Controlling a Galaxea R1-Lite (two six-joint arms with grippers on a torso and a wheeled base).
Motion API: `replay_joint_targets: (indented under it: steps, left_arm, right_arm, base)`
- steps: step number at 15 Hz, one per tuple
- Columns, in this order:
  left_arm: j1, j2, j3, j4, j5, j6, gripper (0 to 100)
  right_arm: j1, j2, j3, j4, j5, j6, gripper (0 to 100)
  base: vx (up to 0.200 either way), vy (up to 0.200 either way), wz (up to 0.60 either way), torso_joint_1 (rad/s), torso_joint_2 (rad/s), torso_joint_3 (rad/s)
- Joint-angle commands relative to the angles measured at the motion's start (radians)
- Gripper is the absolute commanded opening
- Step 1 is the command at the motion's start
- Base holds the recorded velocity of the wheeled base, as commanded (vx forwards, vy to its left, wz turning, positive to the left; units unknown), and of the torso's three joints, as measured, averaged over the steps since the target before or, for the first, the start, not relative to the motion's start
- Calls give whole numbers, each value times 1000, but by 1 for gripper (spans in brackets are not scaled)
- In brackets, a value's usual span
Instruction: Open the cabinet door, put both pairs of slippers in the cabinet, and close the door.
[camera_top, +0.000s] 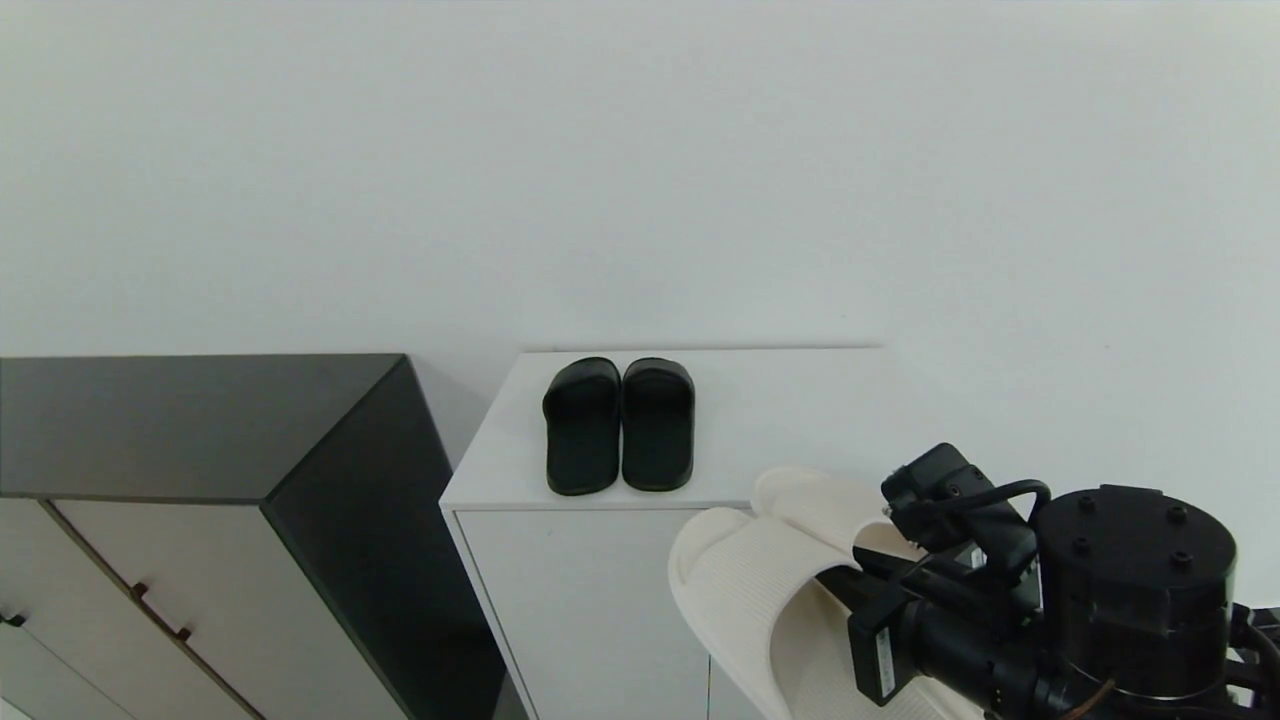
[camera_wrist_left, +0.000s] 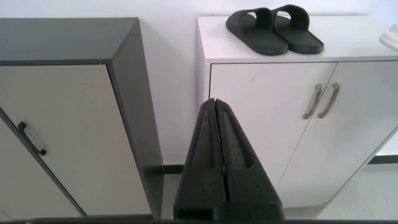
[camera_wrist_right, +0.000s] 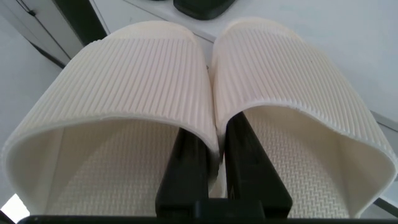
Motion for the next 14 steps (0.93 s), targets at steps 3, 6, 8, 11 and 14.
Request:
replay_joint_targets:
  steps: [3, 6, 8, 11, 14]
  left_arm:
    - [0, 1, 0, 0, 0, 0, 0]
    - [0, 1, 0, 0, 0, 0, 0]
    - [0, 1, 0, 0, 0, 0, 0]
    - [0, 1, 0, 0, 0, 0, 0]
    - [0, 1, 0, 0, 0, 0, 0]
  right_arm:
    - [0, 0, 11, 0, 0, -5, 0]
    - [4, -14, 25, 0, 2, -14, 0]
    - [29, -31, 31, 0, 2, -14, 0]
    - [52, -40, 61, 0, 19, -14, 0]
    - [58, -42, 74, 0, 20, -14, 0]
  base:
    - [0, 0, 0, 0, 0, 0]
    - [0, 0, 0, -141, 326, 172]
    - [0, 0, 0, -161, 378, 210]
    - [0, 0, 0, -194, 450, 264]
    - [0, 0, 0, -235, 546, 313]
